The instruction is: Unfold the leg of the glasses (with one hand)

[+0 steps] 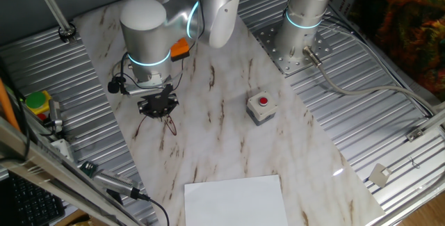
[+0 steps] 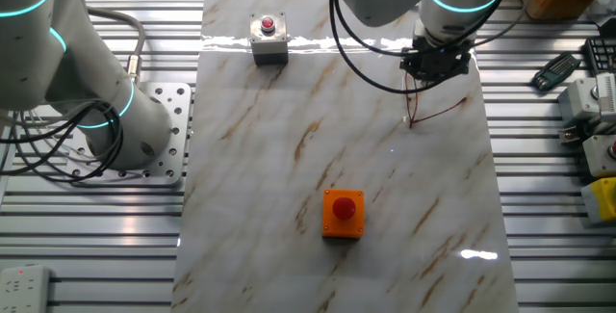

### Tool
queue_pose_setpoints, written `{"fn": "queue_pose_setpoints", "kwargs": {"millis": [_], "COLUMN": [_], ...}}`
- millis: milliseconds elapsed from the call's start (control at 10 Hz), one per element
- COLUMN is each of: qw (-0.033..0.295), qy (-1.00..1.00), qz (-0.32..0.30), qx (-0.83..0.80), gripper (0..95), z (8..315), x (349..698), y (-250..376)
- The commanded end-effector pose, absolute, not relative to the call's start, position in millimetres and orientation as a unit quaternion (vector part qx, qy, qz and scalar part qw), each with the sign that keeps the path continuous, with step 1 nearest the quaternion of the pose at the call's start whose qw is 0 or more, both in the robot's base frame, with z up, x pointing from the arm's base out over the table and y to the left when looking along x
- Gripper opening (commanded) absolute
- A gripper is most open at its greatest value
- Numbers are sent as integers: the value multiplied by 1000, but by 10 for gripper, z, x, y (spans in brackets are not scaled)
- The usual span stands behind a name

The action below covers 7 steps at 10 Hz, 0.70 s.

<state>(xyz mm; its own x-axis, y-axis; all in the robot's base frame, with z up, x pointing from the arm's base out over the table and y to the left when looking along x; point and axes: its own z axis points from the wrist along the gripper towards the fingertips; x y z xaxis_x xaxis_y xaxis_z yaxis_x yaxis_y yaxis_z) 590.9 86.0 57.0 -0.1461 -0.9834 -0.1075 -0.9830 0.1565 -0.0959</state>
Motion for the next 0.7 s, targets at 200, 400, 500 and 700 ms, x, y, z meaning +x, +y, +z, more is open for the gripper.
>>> {"fn": "queue_pose_setpoints", "kwargs": {"millis": [200,400,500,700], "qw": [74,75,73,70], "qy": [756,756,756,756], "qz": [0,-1,-2,-4], "qx": [-650,-651,-650,-650], "gripper": [0,0,0,0], "z": [587,591,588,583], "x": [5908,5902,5898,5891], "y": [854,840,838,835]}}
